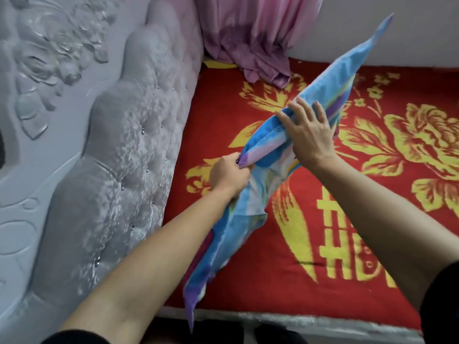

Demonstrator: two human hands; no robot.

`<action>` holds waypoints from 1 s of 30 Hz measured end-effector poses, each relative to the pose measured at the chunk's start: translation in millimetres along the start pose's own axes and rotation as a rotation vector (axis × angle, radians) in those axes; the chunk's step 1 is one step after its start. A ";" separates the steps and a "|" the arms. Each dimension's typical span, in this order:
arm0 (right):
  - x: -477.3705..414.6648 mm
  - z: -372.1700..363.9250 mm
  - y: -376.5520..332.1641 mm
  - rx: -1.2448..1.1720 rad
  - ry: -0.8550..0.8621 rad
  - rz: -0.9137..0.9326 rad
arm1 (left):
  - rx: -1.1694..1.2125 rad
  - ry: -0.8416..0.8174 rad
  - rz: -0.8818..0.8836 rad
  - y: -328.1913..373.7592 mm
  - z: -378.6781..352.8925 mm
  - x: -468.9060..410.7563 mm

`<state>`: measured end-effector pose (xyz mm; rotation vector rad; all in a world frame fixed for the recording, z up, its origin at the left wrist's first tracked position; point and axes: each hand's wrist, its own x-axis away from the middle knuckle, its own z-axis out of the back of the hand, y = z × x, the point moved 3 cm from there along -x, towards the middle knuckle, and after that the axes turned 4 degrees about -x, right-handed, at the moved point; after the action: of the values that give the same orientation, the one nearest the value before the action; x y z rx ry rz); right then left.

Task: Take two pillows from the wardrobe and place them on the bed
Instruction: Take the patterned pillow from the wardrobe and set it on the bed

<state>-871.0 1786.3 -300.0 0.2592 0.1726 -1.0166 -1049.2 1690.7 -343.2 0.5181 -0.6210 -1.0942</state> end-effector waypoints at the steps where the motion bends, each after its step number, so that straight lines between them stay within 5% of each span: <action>1: 1.2 -12.2 -4.9 -0.023 0.053 -0.007 | 0.035 -0.025 0.026 -8.8 -7.1 -4.7; 3: 7.9 -49.2 -19.6 -0.119 0.058 -0.026 | 0.051 -0.072 0.099 -34.5 -23.9 -13.0; 12: 85.5 -230.5 -80.4 -0.699 -0.776 -0.225 | -0.267 0.027 0.272 -100.8 -77.4 -68.9; 15: 125.2 -270.3 -84.7 -0.772 -0.906 -0.316 | -0.391 -0.025 0.345 -144.0 -77.0 -95.5; 19: 163.4 -313.6 -85.6 -0.811 -0.924 -0.582 | -0.597 -0.167 0.300 -208.8 -97.5 -100.4; 25: 177.4 -348.8 -97.7 -0.973 -0.815 -0.892 | -0.580 -0.378 0.398 -285.9 -151.1 -78.1; 30: 181.2 -368.9 -113.9 -1.102 -0.666 -1.148 | -0.682 -0.108 0.330 -299.3 -154.8 -78.2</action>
<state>-883.1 1689.7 -715.2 -1.3191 0.2489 -1.8905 -1162.1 1663.9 -669.1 -0.2284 -0.3715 -0.9472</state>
